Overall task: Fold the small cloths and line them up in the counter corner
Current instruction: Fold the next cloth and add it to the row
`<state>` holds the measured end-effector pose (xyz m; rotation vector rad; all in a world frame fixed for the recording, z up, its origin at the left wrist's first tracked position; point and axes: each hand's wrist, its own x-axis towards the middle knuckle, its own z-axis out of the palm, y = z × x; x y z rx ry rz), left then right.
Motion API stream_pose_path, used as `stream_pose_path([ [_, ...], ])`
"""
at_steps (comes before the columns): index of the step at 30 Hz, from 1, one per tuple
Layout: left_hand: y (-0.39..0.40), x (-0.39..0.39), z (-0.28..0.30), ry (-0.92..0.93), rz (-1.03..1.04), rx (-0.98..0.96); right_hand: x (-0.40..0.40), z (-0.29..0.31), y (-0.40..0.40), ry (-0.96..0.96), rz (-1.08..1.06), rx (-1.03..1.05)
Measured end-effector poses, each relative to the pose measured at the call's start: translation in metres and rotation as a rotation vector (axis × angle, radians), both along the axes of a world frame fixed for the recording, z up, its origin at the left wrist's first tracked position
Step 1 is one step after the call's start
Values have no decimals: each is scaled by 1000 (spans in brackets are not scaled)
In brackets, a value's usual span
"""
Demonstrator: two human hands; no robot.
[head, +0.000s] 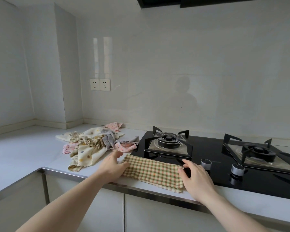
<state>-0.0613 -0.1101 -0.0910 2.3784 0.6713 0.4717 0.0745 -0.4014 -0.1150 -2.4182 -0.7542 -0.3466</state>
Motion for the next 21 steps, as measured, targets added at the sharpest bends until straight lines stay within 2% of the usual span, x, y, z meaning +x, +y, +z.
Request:
stream_pose_path([
  [3,7,0,-9,-27,44,10,1,-2,3,-31,-41,-114],
  [6,8,0,-14,-57,87,37,-1,1,4,-7,-44,-83],
  [10,6,3,-14,-40,104,78,-2,9,4,116,-43,-83],
  [14,11,4,-11,-27,104,-21,1,24,10,251,-14,-120],
  [17,17,4,-11,-39,100,-87,6,40,13,319,-69,-42],
  [21,15,3,-13,-19,87,-33,14,61,14,454,-132,136],
])
